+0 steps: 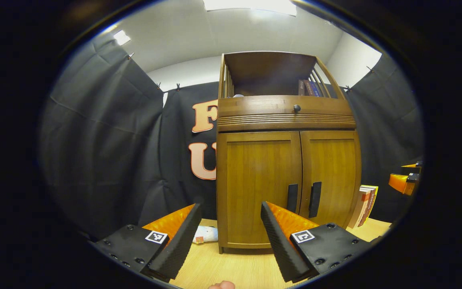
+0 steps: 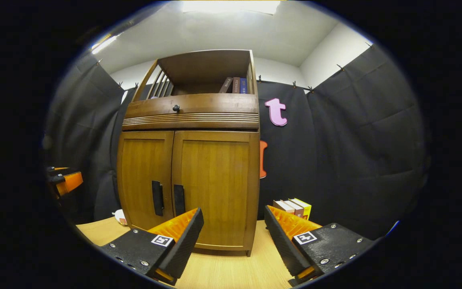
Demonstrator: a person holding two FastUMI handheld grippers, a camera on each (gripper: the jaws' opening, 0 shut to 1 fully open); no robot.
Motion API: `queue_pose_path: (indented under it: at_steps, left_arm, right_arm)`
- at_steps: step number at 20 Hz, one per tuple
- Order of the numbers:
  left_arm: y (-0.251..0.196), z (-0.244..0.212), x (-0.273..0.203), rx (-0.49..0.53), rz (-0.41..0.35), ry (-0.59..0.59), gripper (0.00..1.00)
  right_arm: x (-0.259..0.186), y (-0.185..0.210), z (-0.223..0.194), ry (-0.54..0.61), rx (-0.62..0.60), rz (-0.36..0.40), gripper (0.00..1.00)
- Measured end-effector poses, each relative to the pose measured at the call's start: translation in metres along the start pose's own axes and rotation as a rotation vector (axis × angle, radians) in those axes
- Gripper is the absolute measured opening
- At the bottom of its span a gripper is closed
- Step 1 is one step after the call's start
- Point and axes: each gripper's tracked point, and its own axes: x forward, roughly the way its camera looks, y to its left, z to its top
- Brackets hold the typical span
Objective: Open the right door of the double-door shoe cabinet with the right hand, and open the left door with the left hand.
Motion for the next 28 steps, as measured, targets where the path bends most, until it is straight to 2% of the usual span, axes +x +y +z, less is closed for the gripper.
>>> queue_pose_path:
  at_steps: [1, 2, 4, 7, 8, 11, 12, 13, 14, 15, 16, 18, 20, 21, 22, 23, 26, 28]
  left_arm:
    - [0.001, 0.0, -0.002, -0.002, 0.004, 0.0, 0.94]
    - [0.002, 0.0, -0.004, -0.002, 0.008, 0.0, 0.94]
    - [0.007, -0.001, -0.008, 0.004, 0.021, -0.001, 0.94]
    - [0.016, -0.002, -0.014, 0.012, 0.041, 0.004, 0.94]
    - [0.018, -0.004, -0.016, 0.012, 0.047, 0.008, 0.95]
    - [0.027, -0.005, -0.021, 0.011, 0.061, 0.015, 0.99]
    - [0.029, -0.006, -0.021, 0.01, 0.066, 0.016, 0.96]
    - [0.03, -0.004, -0.022, 0.008, 0.069, 0.015, 0.96]
    - [0.031, -0.004, -0.022, 0.009, 0.071, 0.014, 0.94]
    - [0.032, -0.004, -0.022, 0.012, 0.073, 0.016, 0.94]
    - [0.032, -0.005, -0.023, 0.016, 0.075, 0.018, 0.94]
    - [0.034, -0.005, -0.023, 0.024, 0.083, 0.015, 0.94]
    - [0.037, -0.008, -0.021, 0.021, 0.092, 0.021, 0.94]
    - [0.037, -0.01, -0.018, 0.013, 0.091, 0.027, 0.94]
    - [0.037, -0.011, -0.016, 0.007, 0.091, 0.031, 0.95]
    - [0.037, -0.012, -0.013, 0.003, 0.087, 0.035, 0.96]
    - [0.037, -0.013, -0.006, 0.01, 0.084, 0.032, 0.94]
    - [0.038, -0.012, -0.002, 0.015, 0.086, 0.026, 0.94]
  right_arm:
    - [0.006, 0.006, 0.005, -0.009, 0.004, 0.017, 0.98]
    - [0.013, 0.011, 0.008, -0.019, 0.001, 0.034, 0.93]
    - [0.028, 0.024, 0.014, -0.035, -0.022, 0.063, 0.98]
    - [0.057, 0.049, 0.011, -0.032, -0.04, 0.127, 0.93]
    - [0.065, 0.058, 0.01, -0.028, -0.039, 0.15, 0.97]
    - [0.095, 0.086, -0.003, -0.009, -0.045, 0.212, 0.97]
    - [0.107, 0.092, -0.008, -0.002, -0.048, 0.222, 0.97]
    - [0.118, 0.098, -0.015, 0.011, -0.048, 0.226, 0.93]
    - [0.13, 0.108, -0.023, 0.028, -0.044, 0.231, 0.98]
    - [0.141, 0.114, -0.032, 0.048, -0.037, 0.235, 0.94]
    - [0.153, 0.12, -0.04, 0.069, -0.028, 0.237, 0.98]
    - [0.172, 0.131, -0.056, 0.105, 0.004, 0.243, 0.98]
    - [0.188, 0.141, -0.067, 0.121, 0.024, 0.245, 0.89]
    - [0.196, 0.145, -0.071, 0.126, 0.02, 0.242, 0.94]
    - [0.201, 0.147, -0.075, 0.133, 0.011, 0.237, 0.89]
    - [0.206, 0.147, -0.08, 0.142, 0.005, 0.231, 0.94]
    - [0.22, 0.148, -0.093, 0.159, 0.026, 0.2, 0.93]
    - [0.226, 0.149, -0.099, 0.174, 0.059, 0.178, 0.96]
